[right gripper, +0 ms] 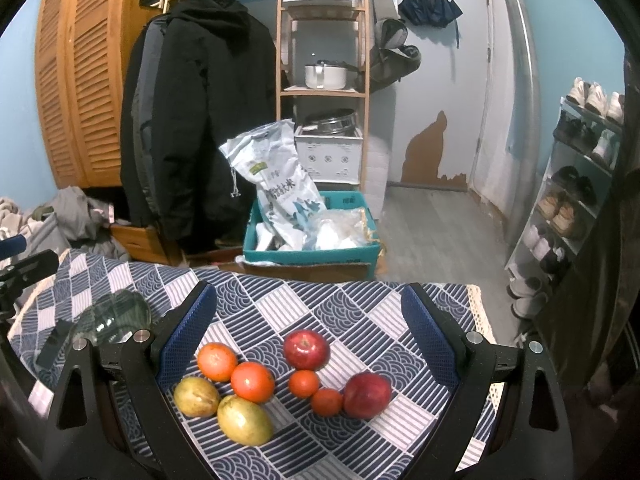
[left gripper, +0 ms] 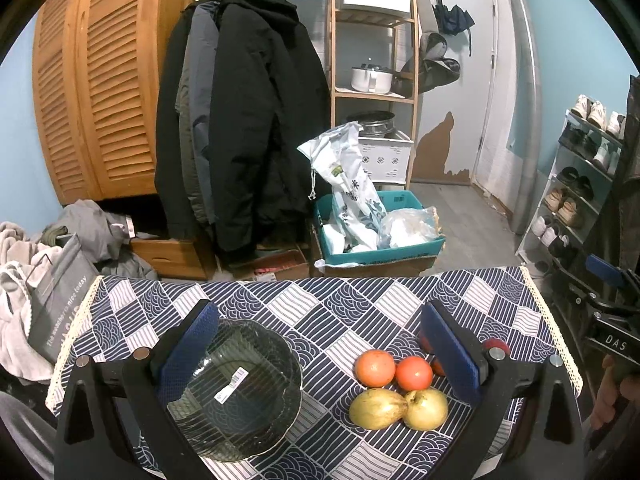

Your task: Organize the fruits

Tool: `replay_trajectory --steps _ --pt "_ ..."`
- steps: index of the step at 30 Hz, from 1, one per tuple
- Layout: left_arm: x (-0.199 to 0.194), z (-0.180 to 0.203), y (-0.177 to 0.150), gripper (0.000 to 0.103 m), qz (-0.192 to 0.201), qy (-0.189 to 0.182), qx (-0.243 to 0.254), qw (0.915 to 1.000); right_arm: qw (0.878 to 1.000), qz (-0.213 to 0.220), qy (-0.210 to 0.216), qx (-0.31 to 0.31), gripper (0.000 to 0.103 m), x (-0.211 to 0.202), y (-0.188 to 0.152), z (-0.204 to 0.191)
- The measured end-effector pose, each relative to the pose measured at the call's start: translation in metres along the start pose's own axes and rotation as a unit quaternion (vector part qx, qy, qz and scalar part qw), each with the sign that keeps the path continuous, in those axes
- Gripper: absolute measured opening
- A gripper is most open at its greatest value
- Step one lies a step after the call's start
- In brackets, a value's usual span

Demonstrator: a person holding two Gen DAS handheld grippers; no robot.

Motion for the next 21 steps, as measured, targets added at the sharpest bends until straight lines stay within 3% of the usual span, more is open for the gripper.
replay_trajectory --steps 12,21 --pt "0.003 0.012 -0.006 0.102 -0.005 -0.001 0.006 1.0000 1.000 -0.008 -0.013 -0.001 0.092 0.005 -0.003 0.002" --pt "0.023 0.023 -0.025 0.102 -0.041 -0.014 0.008 0.9990 1.000 -0.011 -0.016 -0.001 0.092 0.006 -0.007 0.003"
Point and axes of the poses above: each gripper's, at about its wrist camera, not at the fingertips, and x roughly the way its jaws point, z to its right, y to its top, the point moved 10 cm from there along x, roughly the way its jaws point, and after that the axes turned 6 degrees about x, right-handed, at the moved point
